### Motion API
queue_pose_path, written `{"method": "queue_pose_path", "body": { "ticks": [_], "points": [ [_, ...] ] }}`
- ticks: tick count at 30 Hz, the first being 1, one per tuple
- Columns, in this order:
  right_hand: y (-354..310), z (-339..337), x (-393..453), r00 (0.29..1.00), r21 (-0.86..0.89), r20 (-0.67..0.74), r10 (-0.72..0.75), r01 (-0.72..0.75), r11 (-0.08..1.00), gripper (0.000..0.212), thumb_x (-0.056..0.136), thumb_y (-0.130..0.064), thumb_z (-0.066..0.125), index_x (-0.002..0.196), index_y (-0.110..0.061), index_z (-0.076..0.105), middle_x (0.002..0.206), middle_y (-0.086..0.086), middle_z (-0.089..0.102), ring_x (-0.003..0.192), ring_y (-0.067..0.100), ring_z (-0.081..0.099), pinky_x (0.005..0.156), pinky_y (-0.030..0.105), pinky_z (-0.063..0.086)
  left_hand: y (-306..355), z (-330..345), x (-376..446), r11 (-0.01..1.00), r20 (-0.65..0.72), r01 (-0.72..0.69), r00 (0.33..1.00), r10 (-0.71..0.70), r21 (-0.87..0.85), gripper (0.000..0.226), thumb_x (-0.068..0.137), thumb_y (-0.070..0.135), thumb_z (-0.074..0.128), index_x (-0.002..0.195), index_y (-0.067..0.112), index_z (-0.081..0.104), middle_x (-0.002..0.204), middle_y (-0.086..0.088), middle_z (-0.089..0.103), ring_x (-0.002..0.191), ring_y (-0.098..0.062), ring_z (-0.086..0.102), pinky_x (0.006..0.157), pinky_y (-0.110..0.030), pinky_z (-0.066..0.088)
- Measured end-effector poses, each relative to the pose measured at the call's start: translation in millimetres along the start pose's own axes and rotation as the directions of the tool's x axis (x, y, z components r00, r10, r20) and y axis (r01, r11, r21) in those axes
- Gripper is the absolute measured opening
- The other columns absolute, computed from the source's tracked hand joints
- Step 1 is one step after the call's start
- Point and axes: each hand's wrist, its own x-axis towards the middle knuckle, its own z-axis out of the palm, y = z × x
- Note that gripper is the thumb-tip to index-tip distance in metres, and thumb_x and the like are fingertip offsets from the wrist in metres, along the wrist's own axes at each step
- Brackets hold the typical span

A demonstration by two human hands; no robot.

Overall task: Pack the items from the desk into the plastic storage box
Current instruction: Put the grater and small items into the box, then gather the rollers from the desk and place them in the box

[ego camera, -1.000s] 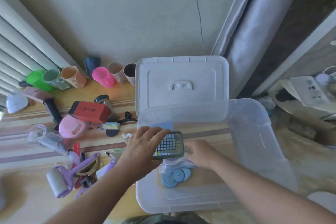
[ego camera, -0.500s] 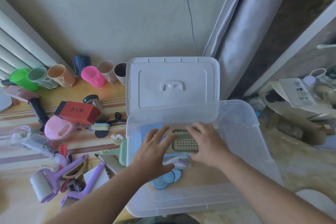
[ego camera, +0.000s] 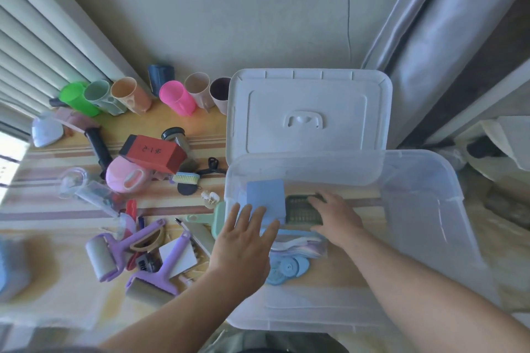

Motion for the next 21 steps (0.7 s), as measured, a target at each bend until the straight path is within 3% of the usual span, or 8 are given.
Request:
{"method": "queue_pose_path", "body": {
  "ticks": [3,6,9,11,14,16,19,21],
  "points": [
    [4,-9,-8,0.998,0.173,-0.064,0.027,-0.015,0.985,0.080,0.085,-0.042,0.083,0.155,-0.031,0.046,0.163,-0.004,0.033,0.147,0.024,0.037,0.115,0.042,0.042,-4,-6,2,0.999,-0.003,0.006,1.000,-0.006,-0.038,0.064,0.102,0.041,0.044,0.159,0.027,0.019,0.166,-0.015,0.020,0.153,-0.039,0.009,0.123,-0.052,-0.012],
    [0,-27,-20,0.970,0.247,-0.243,-0.022,0.083,0.966,0.069,0.081,-0.033,0.087,0.143,-0.022,0.060,0.150,0.001,0.050,0.137,0.029,0.050,0.113,0.041,0.044,-14,-12,4,0.987,-0.035,-0.046,0.999,0.041,-0.157,0.063,0.098,0.039,0.051,0.156,0.026,0.031,0.159,-0.008,0.040,0.151,-0.034,0.024,0.127,-0.047,0.007],
    [-18,-48,-34,0.888,0.210,-0.447,-0.110,0.224,0.952,0.057,0.077,-0.018,0.088,0.130,-0.016,0.069,0.129,0.004,0.060,0.118,0.031,0.060,0.103,0.035,0.044,-29,-11,0,0.907,-0.229,-0.202,0.966,0.122,-0.368,0.056,0.088,0.034,0.066,0.142,0.026,0.052,0.143,-0.005,0.057,0.138,-0.033,0.044,0.117,-0.046,0.034],
    [-41,-63,-42,0.829,0.192,-0.539,-0.147,0.291,0.937,0.050,0.079,-0.020,0.082,0.126,-0.013,0.071,0.121,0.005,0.061,0.111,0.032,0.061,0.101,0.036,0.045,-46,-6,-6,0.848,-0.370,-0.237,0.927,0.051,-0.475,0.048,0.091,0.035,0.067,0.137,0.027,0.057,0.145,-0.006,0.053,0.134,-0.033,0.045,0.112,-0.045,0.037],
    [-88,-82,-48,0.763,0.180,-0.621,-0.181,0.364,0.914,0.050,0.080,-0.035,0.064,0.123,-0.010,0.072,0.115,0.008,0.062,0.105,0.033,0.060,0.098,0.032,0.042,-86,2,-17,0.796,-0.417,-0.079,0.880,-0.227,-0.600,0.043,0.093,0.040,0.063,0.135,0.030,0.057,0.144,-0.002,0.049,0.129,-0.030,0.045,0.108,-0.042,0.037],
    [-131,-91,-47,0.705,0.156,-0.671,-0.230,0.437,0.886,0.046,0.081,-0.033,0.062,0.119,-0.009,0.072,0.110,0.008,0.062,0.100,0.031,0.058,0.096,0.031,0.041,-121,17,-28,0.750,-0.331,0.078,0.864,-0.380,-0.657,0.043,0.091,0.041,0.062,0.132,0.032,0.058,0.142,0.000,0.048,0.129,-0.027,0.042,0.108,-0.041,0.036],
    [-209,-87,-39,0.623,0.099,-0.693,-0.364,0.582,0.807,0.033,0.082,-0.022,0.068,0.111,-0.009,0.075,0.102,0.006,0.065,0.094,0.029,0.059,0.087,0.035,0.049,-181,55,-50,0.735,-0.198,0.271,0.854,-0.482,-0.621,0.048,0.082,0.035,0.068,0.129,0.033,0.059,0.142,-0.004,0.046,0.130,-0.030,0.037,0.109,-0.048,0.039],
    [-257,-66,-27,0.621,0.098,-0.642,-0.450,0.648,0.755,0.030,0.079,-0.013,0.074,0.108,-0.015,0.076,0.100,0.001,0.068,0.096,0.025,0.061,0.086,0.033,0.051,-220,78,-68,0.712,-0.064,0.414,0.840,-0.539,-0.567,0.050,0.081,0.039,0.068,0.130,0.035,0.058,0.145,-0.005,0.041,0.133,-0.034,0.035,0.109,-0.052,0.040]
  ]
}}
